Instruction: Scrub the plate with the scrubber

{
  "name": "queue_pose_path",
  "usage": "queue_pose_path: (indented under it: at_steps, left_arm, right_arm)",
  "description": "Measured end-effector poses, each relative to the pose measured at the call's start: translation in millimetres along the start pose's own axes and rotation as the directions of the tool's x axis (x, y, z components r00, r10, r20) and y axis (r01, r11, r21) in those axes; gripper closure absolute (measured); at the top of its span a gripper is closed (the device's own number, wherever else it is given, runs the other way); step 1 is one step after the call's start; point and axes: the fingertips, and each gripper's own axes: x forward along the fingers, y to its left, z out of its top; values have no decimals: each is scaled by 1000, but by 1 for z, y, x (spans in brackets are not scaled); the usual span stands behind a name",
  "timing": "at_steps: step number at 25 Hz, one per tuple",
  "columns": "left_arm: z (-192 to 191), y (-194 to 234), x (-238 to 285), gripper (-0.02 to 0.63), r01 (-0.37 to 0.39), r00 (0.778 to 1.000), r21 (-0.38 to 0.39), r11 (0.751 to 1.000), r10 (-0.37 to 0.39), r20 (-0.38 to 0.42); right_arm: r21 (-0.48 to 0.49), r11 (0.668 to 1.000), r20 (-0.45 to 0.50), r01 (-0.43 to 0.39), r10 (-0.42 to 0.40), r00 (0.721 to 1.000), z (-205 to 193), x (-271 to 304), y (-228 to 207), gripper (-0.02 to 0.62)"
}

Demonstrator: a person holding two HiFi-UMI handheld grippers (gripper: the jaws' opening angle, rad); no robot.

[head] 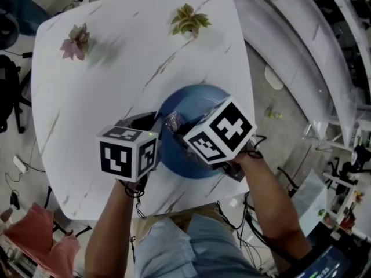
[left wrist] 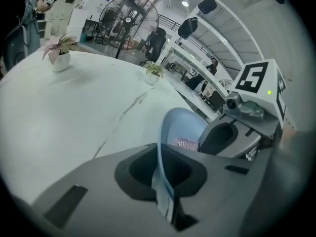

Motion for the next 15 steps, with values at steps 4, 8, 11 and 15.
queue_pose_path:
  at_steps: [4, 8, 11, 15]
  left_arm:
    - [0, 0, 0, 589, -6, 1000, 5, 1000, 6, 9]
    - [-1, 1, -1, 589, -8, 1000, 5, 1000, 8, 10]
    - [-2, 2, -1, 589, -14, 1000, 4, 1000, 14, 14]
    - [0, 3, -1, 589, -20, 1000, 7, 1000, 19, 20]
  right_arm:
    - [2, 999, 0, -32, 32, 999, -15, 6, 15, 546]
    - [16, 998, -13, -69, 69, 998, -38, 11, 30, 546]
    - [31, 996, -15, -81, 81, 997, -55, 9, 34, 546]
    - [40, 998, -20, -48, 48, 999, -72, 1, 25, 546]
